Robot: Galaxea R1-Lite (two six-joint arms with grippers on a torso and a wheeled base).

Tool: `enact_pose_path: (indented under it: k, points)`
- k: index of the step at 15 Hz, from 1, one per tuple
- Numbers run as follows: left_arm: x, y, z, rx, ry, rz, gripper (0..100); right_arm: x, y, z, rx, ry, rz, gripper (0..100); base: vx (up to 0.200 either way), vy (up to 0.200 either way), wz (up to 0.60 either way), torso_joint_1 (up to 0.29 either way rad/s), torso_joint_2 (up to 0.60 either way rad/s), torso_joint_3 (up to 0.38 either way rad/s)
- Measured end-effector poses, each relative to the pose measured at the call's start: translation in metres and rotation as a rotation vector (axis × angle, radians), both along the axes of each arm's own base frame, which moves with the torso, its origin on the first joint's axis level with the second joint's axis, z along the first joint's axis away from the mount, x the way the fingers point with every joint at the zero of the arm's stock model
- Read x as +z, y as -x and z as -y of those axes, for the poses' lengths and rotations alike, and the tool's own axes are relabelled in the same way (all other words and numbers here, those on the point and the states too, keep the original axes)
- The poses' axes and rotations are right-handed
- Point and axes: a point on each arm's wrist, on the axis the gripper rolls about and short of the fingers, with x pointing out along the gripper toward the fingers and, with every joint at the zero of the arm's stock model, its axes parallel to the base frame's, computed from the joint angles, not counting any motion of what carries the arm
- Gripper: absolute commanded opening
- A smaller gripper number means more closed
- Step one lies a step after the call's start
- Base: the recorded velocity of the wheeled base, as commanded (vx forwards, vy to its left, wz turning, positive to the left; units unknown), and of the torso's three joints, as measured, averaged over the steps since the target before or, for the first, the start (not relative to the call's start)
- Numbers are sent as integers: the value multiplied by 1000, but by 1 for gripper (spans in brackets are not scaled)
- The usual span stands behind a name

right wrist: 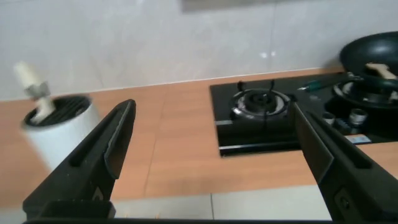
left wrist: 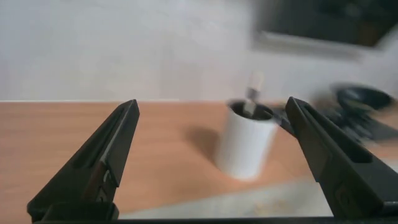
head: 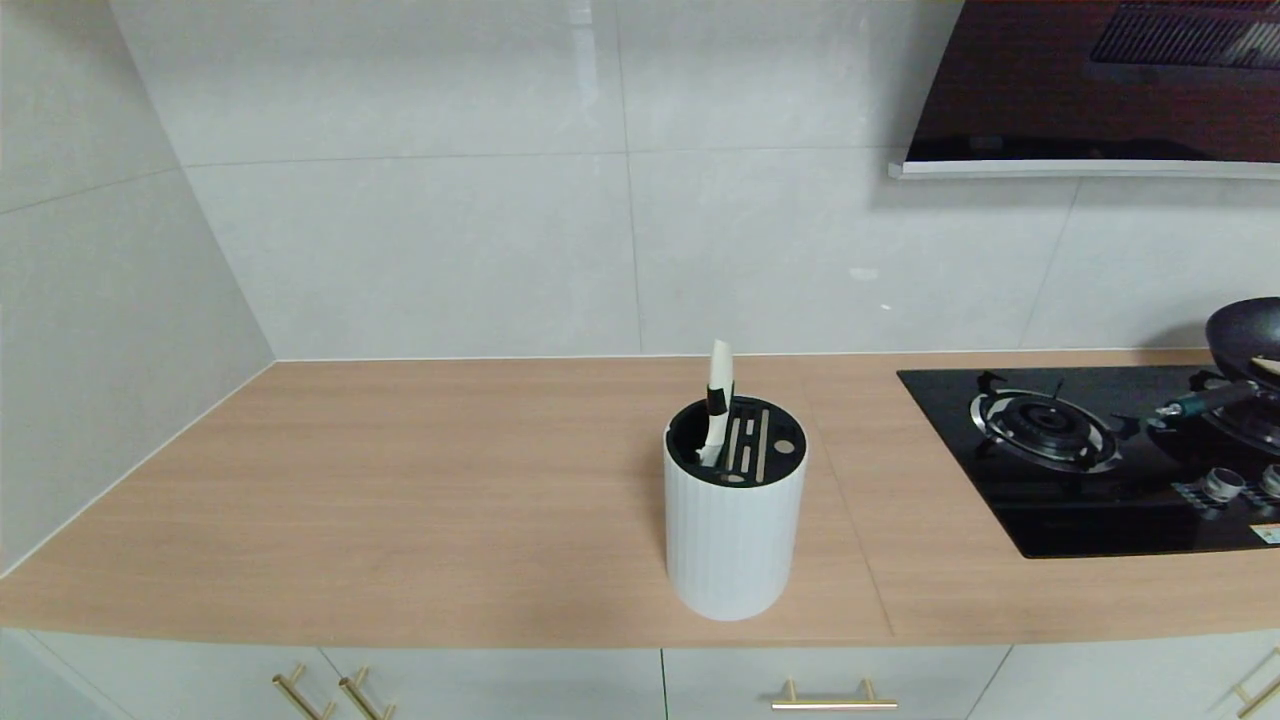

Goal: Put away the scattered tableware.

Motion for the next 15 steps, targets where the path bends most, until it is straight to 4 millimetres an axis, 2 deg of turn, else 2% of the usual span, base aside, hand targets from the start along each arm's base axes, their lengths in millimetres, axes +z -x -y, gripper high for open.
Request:
enact_pose_path:
  k: [2,5,8,11,15]
  points:
    - [-4,7,1,71,12,78,100,-8,18,1,-35,-11,48,100,0,0,0,0,0,0]
    - [-22,13,4,124,0,101,100,-26,26,-5,-53,50,79,100,0,0,0,0,0,0]
    - [-61,-1,4,202,-13,13,100,-58,19,-4,-165,101,46,100,0,0,0,0,0,0]
    - [-96,-10,3,287,-34,-206,100,-88,10,-4,-178,146,-42,100,0,0,0,0,0,0]
    - [-104,-11,2,327,-176,-252,100,-97,9,-4,-151,34,-88,100,0,0,0,0,0,0]
